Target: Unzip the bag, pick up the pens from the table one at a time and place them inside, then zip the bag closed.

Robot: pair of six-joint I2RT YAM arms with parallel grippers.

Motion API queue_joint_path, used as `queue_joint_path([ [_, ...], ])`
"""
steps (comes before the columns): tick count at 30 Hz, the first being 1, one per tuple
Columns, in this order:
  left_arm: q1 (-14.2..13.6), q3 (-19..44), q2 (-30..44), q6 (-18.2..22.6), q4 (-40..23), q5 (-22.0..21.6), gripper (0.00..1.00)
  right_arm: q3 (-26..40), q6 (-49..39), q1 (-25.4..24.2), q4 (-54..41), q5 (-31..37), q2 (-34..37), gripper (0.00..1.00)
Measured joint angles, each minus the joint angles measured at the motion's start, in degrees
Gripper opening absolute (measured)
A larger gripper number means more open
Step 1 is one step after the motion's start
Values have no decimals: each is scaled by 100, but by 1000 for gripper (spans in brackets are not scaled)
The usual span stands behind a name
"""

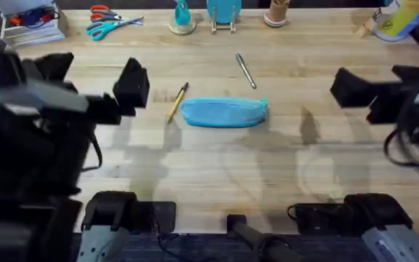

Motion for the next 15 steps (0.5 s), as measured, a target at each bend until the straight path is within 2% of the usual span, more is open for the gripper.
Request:
queue_joint_path([
  [3, 0, 539, 671, 67, -231, 110, 993, 810, 0, 0, -435, -9, 840, 997],
  [8, 0, 1502, 1753, 436, -796, 557, 993, 2081, 0, 0, -1176, -258, 2037, 996],
  [12, 0, 2170, 2479, 688, -1213, 943, 993, 2975, 0, 0, -1796, -480, 2814, 996],
  [15, 0, 2492, 2883, 792, -1314, 1198, 993, 3392, -7, 0, -2078, -595, 3212, 996],
])
